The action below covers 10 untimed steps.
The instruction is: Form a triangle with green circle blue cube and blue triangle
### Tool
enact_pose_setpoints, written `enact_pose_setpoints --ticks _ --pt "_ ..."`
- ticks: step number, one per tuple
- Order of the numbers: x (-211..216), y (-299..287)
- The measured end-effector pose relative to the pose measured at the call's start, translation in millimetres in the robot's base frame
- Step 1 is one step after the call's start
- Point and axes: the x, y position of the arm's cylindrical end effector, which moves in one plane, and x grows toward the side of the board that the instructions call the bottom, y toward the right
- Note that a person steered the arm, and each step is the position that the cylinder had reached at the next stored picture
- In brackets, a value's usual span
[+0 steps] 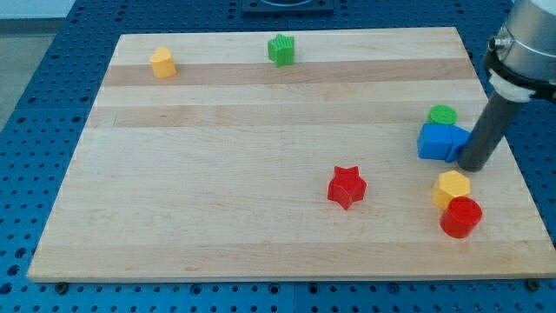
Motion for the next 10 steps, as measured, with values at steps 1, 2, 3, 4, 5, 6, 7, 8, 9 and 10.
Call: enact_pose_setpoints --ticks 1,2,3,4,5,6,7,8,9,10 --pt "-23 0" --pt "-23 0" --pt "-43 0" --pt "-69 0" --pt "-70 0" --pt "-80 0" --pt "-90 0" --pt "-102 0" --pt "-110 -1" --pt "-119 -33"
